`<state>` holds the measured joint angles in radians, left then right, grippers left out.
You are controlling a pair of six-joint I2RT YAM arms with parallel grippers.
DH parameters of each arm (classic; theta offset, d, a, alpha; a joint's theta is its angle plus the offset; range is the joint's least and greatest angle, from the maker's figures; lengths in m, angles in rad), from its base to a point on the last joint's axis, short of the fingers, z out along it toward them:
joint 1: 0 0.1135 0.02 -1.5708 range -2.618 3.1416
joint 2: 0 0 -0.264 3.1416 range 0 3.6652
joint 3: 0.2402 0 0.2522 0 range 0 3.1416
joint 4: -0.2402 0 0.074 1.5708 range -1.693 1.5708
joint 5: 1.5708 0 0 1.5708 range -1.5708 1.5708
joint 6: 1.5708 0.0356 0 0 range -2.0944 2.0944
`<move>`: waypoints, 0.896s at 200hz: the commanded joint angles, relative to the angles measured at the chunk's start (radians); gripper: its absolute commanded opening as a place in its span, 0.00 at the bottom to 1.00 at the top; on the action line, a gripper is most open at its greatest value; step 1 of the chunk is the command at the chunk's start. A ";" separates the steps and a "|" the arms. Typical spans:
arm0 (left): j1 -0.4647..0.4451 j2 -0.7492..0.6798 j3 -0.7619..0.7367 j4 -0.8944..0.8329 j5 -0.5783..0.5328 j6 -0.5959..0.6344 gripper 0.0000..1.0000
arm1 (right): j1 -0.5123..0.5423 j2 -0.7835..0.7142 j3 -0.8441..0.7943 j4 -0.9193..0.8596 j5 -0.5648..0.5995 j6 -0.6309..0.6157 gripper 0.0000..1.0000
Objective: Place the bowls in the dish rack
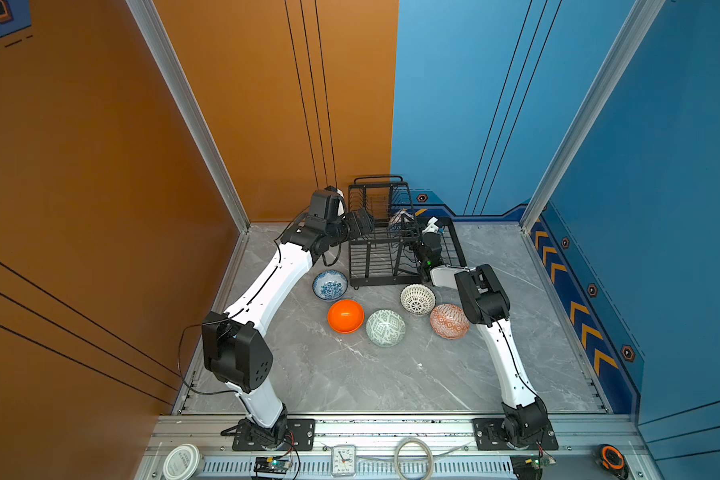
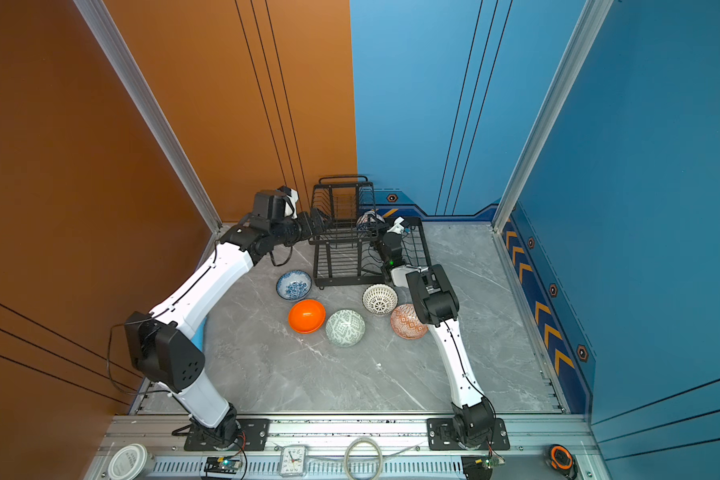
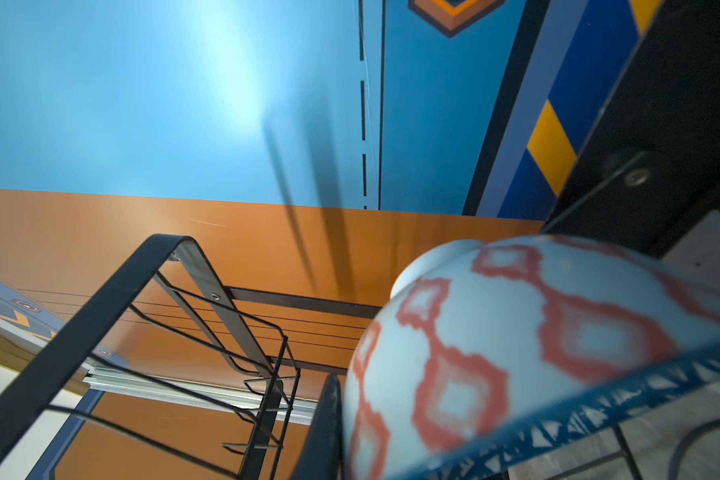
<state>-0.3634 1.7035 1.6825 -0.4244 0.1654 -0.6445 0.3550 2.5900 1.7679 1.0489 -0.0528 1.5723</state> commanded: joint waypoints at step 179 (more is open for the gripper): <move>0.021 -0.018 0.005 -0.002 -0.005 -0.008 0.98 | 0.017 -0.125 -0.074 -0.308 0.052 0.023 0.00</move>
<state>-0.3470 1.7035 1.6829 -0.4236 0.1658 -0.6491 0.3725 2.5229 1.7386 0.8566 -0.0181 1.5982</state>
